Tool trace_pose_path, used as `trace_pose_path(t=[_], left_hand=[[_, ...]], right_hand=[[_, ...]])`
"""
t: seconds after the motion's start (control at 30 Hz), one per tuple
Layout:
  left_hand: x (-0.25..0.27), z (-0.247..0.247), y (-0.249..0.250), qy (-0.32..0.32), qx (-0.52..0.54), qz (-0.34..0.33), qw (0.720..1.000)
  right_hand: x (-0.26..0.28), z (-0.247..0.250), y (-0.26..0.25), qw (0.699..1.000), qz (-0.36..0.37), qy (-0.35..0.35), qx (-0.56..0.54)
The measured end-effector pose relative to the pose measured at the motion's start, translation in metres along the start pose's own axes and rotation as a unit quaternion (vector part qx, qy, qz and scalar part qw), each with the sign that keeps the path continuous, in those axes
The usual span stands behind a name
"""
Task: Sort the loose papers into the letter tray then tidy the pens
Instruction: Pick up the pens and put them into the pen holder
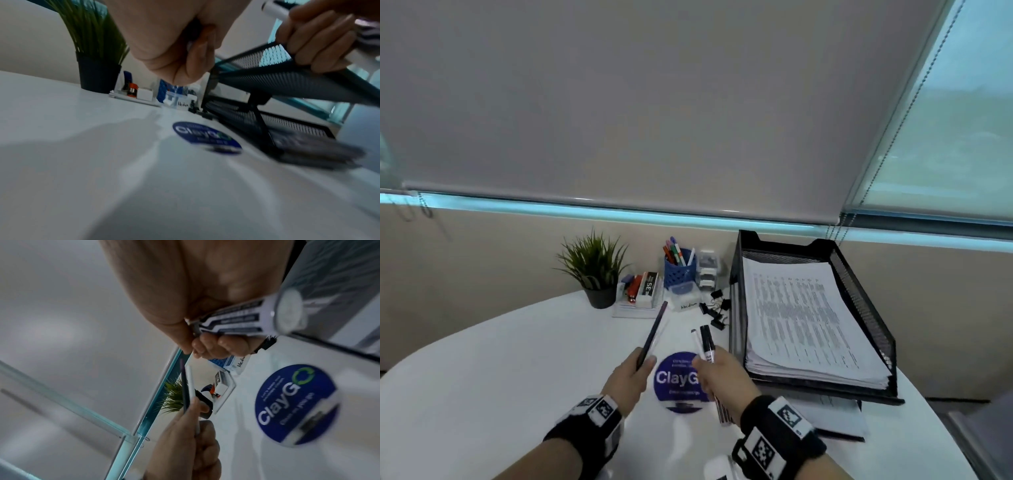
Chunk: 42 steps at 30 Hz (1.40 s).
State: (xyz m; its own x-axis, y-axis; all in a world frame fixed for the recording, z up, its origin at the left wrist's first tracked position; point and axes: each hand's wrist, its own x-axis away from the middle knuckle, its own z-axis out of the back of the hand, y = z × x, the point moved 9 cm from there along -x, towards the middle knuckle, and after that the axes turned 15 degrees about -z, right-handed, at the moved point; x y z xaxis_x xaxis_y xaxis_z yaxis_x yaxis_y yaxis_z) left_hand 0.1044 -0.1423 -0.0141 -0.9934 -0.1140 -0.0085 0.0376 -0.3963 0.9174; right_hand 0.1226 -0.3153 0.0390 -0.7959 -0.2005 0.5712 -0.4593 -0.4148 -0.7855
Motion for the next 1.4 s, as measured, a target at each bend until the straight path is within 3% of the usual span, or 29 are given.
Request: trace_pose_path(t=[0.1, 0.2, 0.33, 0.47, 0.63, 0.8, 1.1, 1.27, 1.4], left_hand=[[-0.029, 0.021, -0.005, 0.048, 0.138, 0.062, 0.987], [-0.063, 0.036, -0.007, 0.059, 0.211, 0.08, 0.973], [-0.111, 0.052, -0.003, 0.04, 0.234, 0.056, 0.97], [-0.152, 0.065, 0.002, 0.014, 0.217, 0.018, 0.976], [-0.184, 0.072, 0.008, 0.012, 0.225, -0.016, 0.974], [-0.214, 0.075, 0.03, 0.017, 0.206, -0.088, 0.974], [-0.262, 0.08, 0.042, 0.092, 0.191, -0.142, 0.967], [-0.283, 0.066, 0.053, 0.094, 0.184, -0.186, 0.961], [-0.3, 0.044, 0.055, 0.071, 0.191, -0.175, 0.963]], right_hand=[[-0.031, -0.007, -0.022, 0.994, -0.02, 0.019, -0.102], [-0.064, -0.001, -0.04, 0.978, -0.035, 0.063, -0.194], [-0.107, 0.014, -0.067, 0.957, -0.023, 0.13, -0.259], [-0.136, 0.03, -0.091, 0.945, 0.015, 0.204, -0.255], [-0.159, 0.047, -0.121, 0.91, 0.082, 0.225, -0.338], [-0.2, 0.061, -0.152, 0.907, 0.121, 0.248, -0.318], [-0.272, 0.042, -0.152, 0.947, 0.109, 0.23, -0.197], [-0.278, 0.048, -0.157, 0.952, 0.12, 0.227, -0.166], [-0.271, 0.055, -0.161, 0.95, 0.133, 0.249, -0.137]])
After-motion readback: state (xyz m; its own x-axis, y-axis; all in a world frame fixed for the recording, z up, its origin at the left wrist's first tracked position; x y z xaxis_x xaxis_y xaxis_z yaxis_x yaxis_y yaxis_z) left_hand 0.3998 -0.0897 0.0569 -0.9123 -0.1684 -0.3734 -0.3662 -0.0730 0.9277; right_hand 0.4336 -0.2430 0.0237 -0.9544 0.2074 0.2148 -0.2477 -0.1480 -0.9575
